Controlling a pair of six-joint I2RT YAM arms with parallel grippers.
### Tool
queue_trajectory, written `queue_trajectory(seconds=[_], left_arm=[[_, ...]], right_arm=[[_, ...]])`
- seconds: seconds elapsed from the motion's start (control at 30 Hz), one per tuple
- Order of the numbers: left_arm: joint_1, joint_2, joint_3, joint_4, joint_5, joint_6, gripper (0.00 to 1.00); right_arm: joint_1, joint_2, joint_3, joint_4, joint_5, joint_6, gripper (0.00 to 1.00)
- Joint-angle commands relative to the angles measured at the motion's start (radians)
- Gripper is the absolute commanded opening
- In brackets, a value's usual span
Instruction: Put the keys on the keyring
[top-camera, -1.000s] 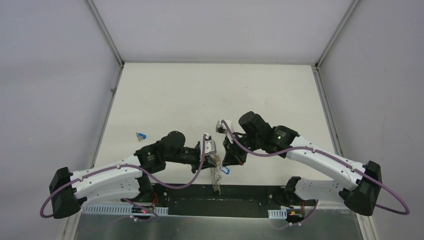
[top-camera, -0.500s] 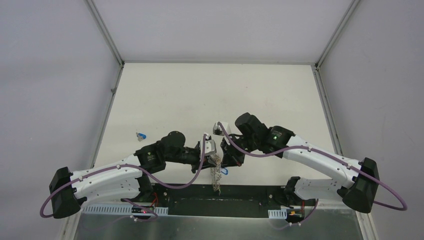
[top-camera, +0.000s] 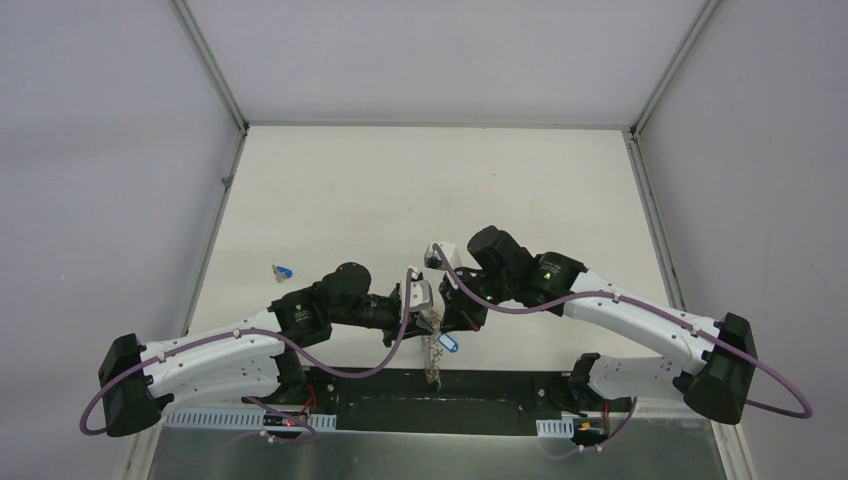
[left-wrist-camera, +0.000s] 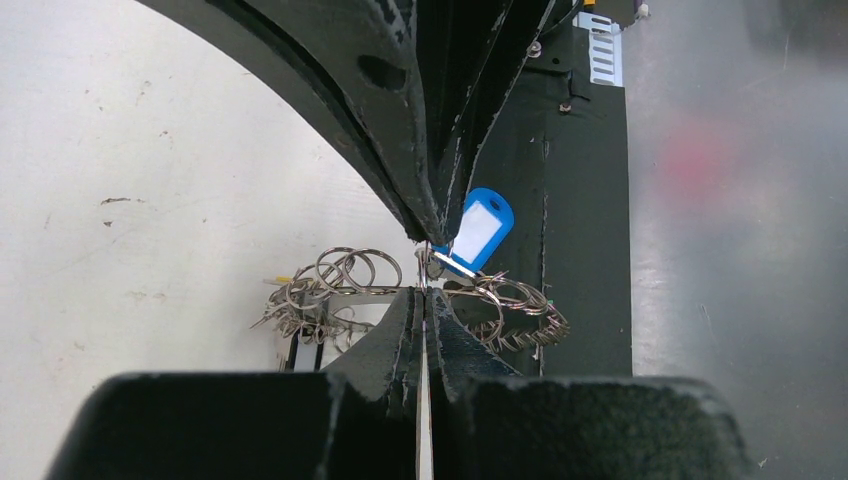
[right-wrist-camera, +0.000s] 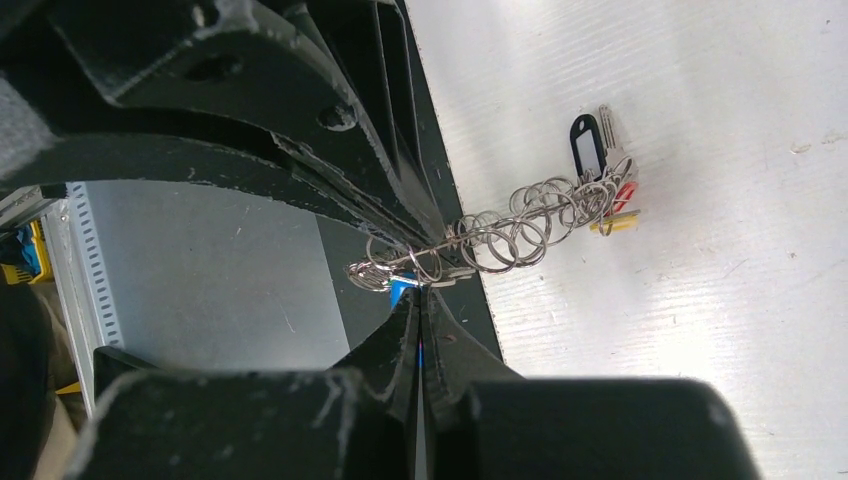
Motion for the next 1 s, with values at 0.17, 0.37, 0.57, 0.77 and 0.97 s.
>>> queue_trajectory(seconds=[0.17,0.37,0.57,0.77,0.97], left_arm=[[-0.014,-0.007,0.047,0.078,-0.006,0.01,0.0],[-0.015,-0.012,0.046,0.078,-0.007,0.011,0.0],[-0.017,-0.018,0.043,0.078,-0.012,0.011,0.0],[-0.02,-0.019,0.041,0.081,-0.014,0.009,0.0],[-0.02,-0.027,0.036,0.081,-0.019,0.007,0.0]], right_arm=[[0.009,-0.013,0.033,0.044,0.048,0.018,0.0],[0.007,0.001,0.018,0.035,0.085,0.033,0.0],[0.007,-0.009,-0.006,0.035,0.107,0.047,0.0],[0.008,-0.006,-0.018,0.042,0.106,0.049,0.0],[0.008,-0.014,-0.024,0.058,0.108,0.051,0.0]])
